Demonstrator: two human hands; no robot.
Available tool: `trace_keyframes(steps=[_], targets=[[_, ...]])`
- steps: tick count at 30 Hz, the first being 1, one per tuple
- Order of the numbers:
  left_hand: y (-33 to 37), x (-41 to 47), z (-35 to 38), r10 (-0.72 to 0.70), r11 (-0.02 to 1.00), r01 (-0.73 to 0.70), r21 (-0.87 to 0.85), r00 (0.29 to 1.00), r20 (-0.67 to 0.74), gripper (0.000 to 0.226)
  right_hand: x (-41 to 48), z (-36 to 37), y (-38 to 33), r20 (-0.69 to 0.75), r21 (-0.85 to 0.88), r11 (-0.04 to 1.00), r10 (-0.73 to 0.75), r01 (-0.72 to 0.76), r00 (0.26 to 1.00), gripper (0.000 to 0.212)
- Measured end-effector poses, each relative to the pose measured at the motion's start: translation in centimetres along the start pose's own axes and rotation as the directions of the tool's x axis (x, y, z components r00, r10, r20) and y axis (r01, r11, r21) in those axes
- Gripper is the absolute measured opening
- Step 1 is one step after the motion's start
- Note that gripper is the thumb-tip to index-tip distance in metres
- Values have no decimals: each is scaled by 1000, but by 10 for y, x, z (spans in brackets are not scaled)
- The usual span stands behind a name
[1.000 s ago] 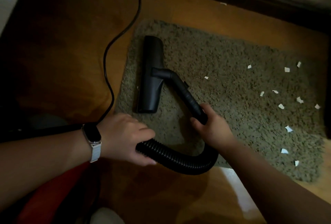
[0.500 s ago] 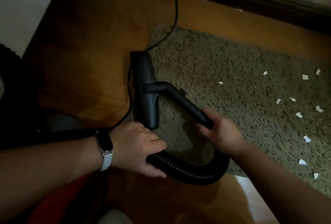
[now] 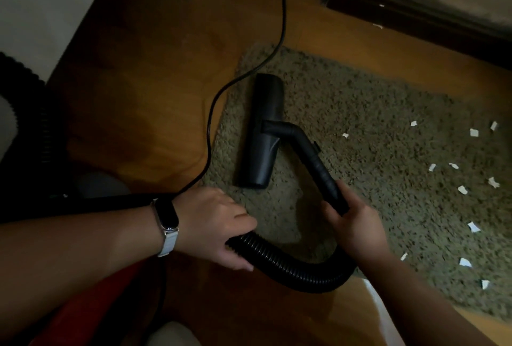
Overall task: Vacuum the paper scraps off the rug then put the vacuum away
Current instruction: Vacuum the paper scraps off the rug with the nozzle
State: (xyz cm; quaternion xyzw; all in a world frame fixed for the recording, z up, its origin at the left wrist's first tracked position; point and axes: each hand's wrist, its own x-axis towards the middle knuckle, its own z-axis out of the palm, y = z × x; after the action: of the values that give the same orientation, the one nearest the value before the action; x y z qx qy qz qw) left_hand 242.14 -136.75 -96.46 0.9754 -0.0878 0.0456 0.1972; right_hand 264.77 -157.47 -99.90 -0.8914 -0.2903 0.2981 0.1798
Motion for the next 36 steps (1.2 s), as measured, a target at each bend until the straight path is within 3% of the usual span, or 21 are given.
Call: trace_keyframes(steps=[6, 13, 18, 24, 32, 36], targets=[[0, -3, 0, 44, 999, -45, 8, 998, 38, 60, -10, 0, -13, 80, -83, 990, -105, 112, 991, 52], [2, -2, 0, 1, 1000, -1, 1, 1000, 21, 59, 5, -10, -10, 79, -160, 982, -84, 96, 993, 55], [4, 0, 1, 13, 1000, -14, 21, 1000, 10, 58, -11, -9, 13, -17, -29, 999, 43, -44, 999, 56], [1, -1, 1, 23, 1000, -24, 17, 999, 39, 58, -23, 3, 14, -142, 87, 995, 61, -49, 988, 45], [0, -4, 4, 24, 1000, -24, 6, 999, 49, 59, -12, 4, 10, 43, 73, 996, 41, -44, 998, 50], [5, -5, 5, 50, 999, -50, -8, 996, 72, 60, -18, 3, 11, 161, 25, 999, -31, 27, 986, 57]])
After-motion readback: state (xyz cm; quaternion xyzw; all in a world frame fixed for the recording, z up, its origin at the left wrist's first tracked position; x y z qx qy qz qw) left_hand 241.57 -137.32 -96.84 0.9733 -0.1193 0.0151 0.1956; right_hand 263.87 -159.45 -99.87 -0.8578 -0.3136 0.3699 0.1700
